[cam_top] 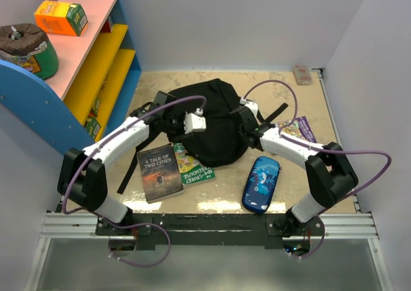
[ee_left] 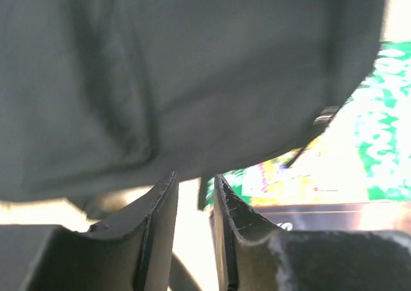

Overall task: Pack the student bag
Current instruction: Adjust the student bag at the center of the board, then unzip the student bag at the center of the board.

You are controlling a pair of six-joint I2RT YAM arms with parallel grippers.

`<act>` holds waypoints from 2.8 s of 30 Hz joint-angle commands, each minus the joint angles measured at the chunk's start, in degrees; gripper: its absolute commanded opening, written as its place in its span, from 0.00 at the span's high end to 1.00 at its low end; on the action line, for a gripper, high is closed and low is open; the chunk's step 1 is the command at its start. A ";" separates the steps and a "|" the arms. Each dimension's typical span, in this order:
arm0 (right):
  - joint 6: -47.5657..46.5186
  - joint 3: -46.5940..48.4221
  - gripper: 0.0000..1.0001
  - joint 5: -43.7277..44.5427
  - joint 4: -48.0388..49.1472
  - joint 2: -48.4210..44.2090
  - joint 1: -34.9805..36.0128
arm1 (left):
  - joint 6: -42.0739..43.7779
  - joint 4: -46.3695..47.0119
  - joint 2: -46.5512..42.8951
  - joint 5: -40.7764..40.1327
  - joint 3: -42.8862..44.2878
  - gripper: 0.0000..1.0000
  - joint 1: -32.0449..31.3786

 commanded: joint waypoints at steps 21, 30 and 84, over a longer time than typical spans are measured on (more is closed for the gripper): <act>1.14 1.85 0.50 3.68 -3.05 -3.72 -1.94 | 31.29 -0.03 4.19 5.33 -4.53 0.43 -0.34; 1.32 1.94 0.51 3.59 -3.40 -6.71 -1.94 | 28.56 9.74 8.23 4.71 -5.94 0.58 -1.74; 42.71 -9.67 0.44 10.71 -2.52 -19.64 16.17 | -20.75 14.57 10.43 10.24 3.03 1.00 -11.32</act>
